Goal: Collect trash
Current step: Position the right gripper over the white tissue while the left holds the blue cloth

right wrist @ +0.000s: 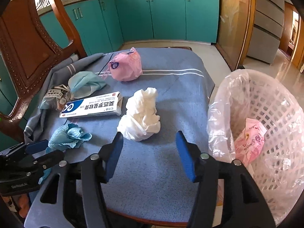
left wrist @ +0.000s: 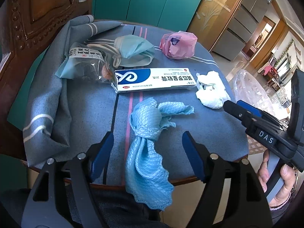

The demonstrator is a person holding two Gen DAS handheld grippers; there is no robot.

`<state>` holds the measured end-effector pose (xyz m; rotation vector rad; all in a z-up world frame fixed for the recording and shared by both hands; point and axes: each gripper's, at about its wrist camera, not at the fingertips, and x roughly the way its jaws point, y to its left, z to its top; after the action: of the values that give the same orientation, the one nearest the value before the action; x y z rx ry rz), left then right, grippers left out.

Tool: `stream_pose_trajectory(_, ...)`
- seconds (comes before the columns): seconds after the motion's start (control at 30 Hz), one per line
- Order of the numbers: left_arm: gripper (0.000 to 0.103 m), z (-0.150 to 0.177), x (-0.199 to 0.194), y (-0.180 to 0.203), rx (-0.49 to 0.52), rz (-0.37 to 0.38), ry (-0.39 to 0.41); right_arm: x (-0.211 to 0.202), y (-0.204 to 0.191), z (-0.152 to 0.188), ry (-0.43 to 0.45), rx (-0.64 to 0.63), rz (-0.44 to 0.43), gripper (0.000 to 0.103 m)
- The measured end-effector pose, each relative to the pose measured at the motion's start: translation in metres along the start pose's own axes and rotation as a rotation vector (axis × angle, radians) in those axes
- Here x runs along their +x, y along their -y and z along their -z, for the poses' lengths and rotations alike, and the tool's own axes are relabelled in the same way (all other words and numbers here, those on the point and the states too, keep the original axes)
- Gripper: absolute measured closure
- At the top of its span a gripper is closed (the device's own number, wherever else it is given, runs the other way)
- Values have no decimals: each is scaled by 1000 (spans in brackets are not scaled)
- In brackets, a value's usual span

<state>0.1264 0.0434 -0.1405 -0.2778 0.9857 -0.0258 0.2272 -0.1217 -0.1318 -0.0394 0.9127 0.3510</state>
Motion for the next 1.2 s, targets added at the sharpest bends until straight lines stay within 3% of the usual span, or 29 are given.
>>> stream_pose_trajectory(0.47,26,2,4,1,6,-8,-15,12,-20,1,-8,-92,10,46)
stream_pose_trajectory(0.73,26,1,5,1,6,-12,-14,10,-22,4,-22,-101,-31,76)
stream_pose_trajectory(1.2,26,2,8,0,6,-22,-20,-6,-17,3,-9,-65,-69,77)
